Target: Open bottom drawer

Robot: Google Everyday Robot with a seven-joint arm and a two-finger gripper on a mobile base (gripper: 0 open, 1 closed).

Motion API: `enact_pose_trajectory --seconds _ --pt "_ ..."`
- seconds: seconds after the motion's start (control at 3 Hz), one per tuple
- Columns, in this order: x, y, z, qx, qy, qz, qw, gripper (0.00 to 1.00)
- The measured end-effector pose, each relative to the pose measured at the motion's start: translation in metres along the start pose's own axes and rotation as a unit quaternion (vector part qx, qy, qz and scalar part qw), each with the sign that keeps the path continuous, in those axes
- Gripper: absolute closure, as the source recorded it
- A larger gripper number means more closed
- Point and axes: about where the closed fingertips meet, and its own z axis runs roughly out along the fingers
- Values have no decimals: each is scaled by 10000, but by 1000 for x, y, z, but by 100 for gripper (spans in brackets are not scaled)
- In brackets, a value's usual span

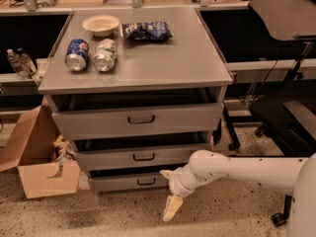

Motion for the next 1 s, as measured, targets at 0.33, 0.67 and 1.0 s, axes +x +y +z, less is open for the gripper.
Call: enact_pose_trajectory --seconds 0.33,0.67,1.0 --pt "9 -3 9 14 21 97 9999 0" --pt "59 -40 46 221 485 111 9985 0" --pt "129 -70 75 329 920 125 9951 0"
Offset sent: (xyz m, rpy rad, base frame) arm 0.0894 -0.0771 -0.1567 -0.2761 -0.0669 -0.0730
